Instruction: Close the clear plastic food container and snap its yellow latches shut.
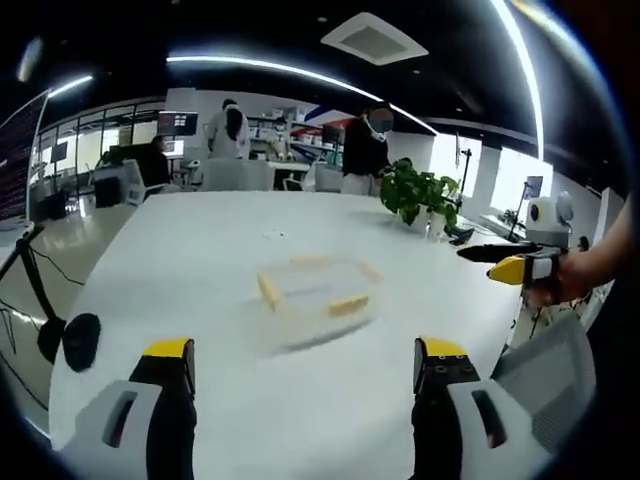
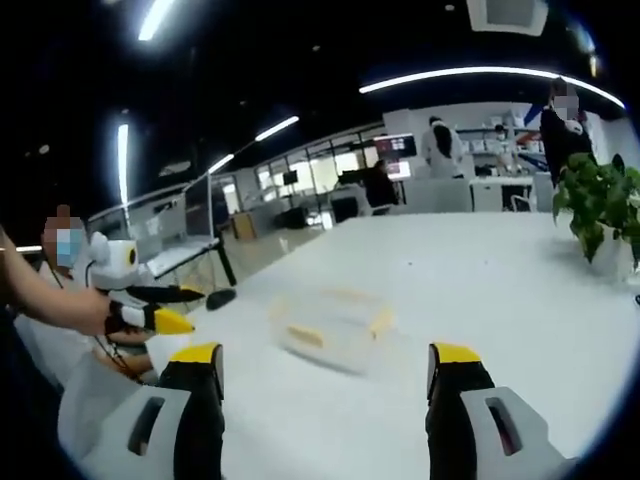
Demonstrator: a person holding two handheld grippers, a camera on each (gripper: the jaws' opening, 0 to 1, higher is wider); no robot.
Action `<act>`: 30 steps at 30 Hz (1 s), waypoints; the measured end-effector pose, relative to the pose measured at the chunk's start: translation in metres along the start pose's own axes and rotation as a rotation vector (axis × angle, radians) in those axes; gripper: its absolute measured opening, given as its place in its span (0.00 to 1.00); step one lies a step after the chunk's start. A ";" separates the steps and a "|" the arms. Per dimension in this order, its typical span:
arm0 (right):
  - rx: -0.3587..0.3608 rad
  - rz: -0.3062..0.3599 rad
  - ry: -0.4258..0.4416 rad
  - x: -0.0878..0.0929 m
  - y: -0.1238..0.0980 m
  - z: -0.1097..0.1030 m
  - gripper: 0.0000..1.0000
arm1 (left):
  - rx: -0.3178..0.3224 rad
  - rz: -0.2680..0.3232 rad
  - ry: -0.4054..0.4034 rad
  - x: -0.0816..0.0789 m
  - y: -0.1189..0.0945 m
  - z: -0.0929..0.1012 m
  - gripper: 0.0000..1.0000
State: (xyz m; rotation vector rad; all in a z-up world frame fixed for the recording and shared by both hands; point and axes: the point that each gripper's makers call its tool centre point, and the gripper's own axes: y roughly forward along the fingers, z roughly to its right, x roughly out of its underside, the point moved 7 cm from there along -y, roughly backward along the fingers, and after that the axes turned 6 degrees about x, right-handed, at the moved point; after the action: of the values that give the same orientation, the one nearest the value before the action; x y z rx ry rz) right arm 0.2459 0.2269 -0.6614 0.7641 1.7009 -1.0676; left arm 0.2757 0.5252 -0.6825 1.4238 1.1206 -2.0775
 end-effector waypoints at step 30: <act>-0.018 -0.045 -0.025 0.031 -0.027 -0.002 0.84 | -0.041 -0.041 -0.003 0.039 -0.021 0.016 0.85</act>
State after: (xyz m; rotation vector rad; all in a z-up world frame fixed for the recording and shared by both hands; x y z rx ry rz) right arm 0.2111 0.2180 -0.6818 0.7008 1.7117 -1.0869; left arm 0.2357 0.5299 -0.7063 1.3889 1.1937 -2.0719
